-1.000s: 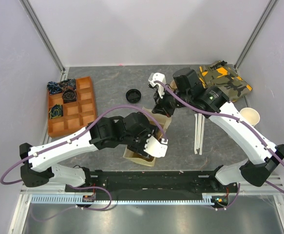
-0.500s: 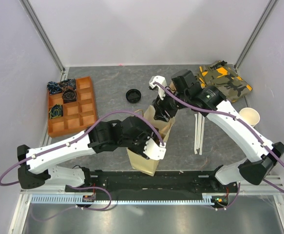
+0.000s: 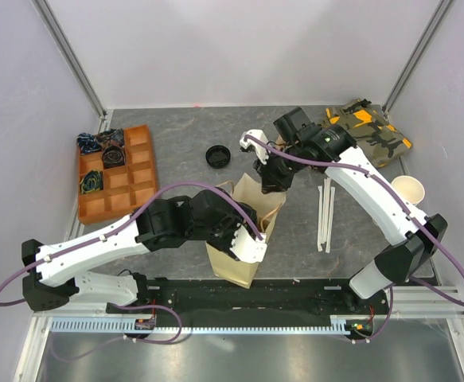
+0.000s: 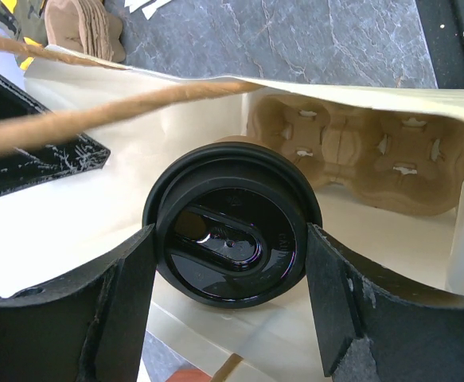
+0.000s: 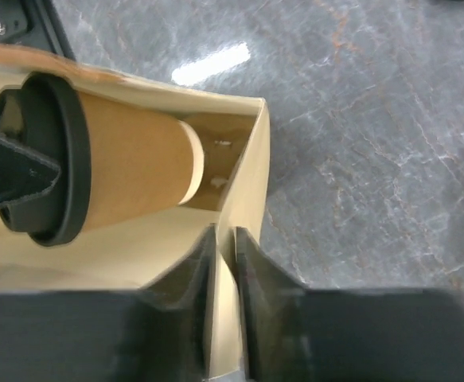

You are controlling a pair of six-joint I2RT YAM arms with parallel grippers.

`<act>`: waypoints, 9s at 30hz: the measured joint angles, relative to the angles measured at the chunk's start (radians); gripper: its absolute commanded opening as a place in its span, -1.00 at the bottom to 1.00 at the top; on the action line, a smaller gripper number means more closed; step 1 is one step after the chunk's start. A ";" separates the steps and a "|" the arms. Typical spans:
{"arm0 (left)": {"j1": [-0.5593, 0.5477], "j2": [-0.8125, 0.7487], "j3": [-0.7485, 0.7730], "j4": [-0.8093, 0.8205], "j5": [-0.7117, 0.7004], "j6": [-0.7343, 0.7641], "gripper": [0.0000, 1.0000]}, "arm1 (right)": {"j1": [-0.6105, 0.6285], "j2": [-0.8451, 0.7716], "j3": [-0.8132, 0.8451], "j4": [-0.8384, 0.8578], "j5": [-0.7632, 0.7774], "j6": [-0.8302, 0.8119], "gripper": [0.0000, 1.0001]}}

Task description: Pack the takeout coffee

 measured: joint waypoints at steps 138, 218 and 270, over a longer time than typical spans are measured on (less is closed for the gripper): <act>0.199 0.010 -0.192 0.288 0.139 -0.502 -0.69 | -0.042 -0.369 -0.369 0.386 0.239 0.559 0.26; 0.139 -0.103 -0.436 0.428 -0.014 -0.269 -0.72 | 0.378 -0.423 -0.430 0.496 0.471 0.274 -1.00; 0.139 0.208 -0.212 0.258 -0.073 -0.113 -0.62 | 0.225 -0.271 -0.339 0.435 0.287 0.518 -1.00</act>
